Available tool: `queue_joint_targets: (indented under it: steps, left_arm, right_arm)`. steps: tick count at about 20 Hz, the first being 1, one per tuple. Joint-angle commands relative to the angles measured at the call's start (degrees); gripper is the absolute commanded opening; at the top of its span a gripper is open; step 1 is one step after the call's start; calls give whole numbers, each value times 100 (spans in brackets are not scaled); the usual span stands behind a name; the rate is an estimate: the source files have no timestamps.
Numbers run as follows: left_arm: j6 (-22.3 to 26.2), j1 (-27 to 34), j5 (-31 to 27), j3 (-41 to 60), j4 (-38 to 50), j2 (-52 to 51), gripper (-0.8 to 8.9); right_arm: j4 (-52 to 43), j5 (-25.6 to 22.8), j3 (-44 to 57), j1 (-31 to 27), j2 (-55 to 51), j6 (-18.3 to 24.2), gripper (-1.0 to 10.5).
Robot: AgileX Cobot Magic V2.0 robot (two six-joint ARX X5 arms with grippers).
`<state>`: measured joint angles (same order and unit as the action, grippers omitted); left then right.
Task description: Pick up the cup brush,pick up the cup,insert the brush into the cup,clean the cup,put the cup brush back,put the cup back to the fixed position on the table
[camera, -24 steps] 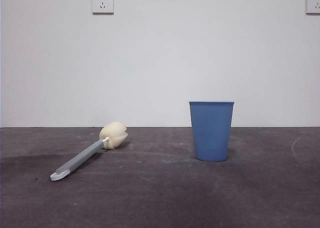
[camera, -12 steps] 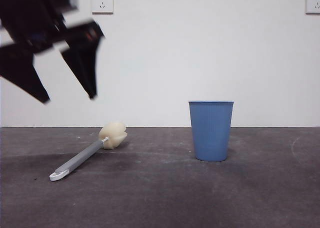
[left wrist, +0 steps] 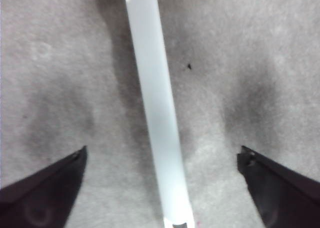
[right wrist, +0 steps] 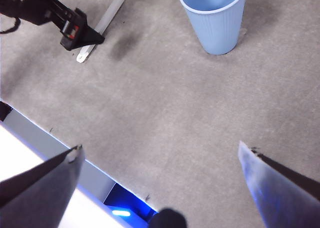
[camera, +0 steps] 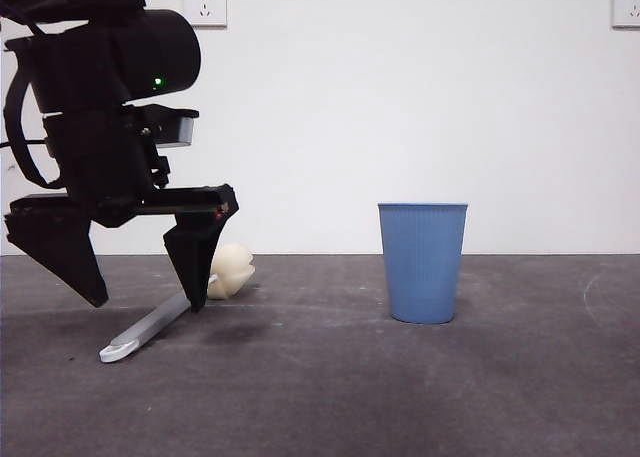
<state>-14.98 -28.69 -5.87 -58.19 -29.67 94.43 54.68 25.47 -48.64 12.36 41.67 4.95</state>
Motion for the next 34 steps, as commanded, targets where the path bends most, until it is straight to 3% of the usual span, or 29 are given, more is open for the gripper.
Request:
queue_joint_targets:
  steps: [1,8,10,12,28,32,34]
  left_arm:
    - [-201,-57,-17,2,50,157,458]
    - [-391,-323,-229,2,59,376,445]
    - [-457,-341,-271,2,7,376,304]
    - [-457,-350,-271,2,-55,376,232]
    - [-782,-348,-273,9,-341,407,150]
    - [-929,-348,-269,9,-385,407,1]
    - [-929,-350,-264,9,-387,407,-9]
  right_arm:
    - [-26,-4,-17,11,-4,-48,567]
    - [-22,-9,-17,11,-4,-66,567]
    - [-22,-9,-17,13,-4,-66,567]
    - [-22,-9,-17,13,-4,-66,567]
    - [-15,-7,-17,13,-11,-201,566]
    - [-15,-7,-17,13,-11,-214,566]
    - [-15,-7,-17,13,-11,-219,566]
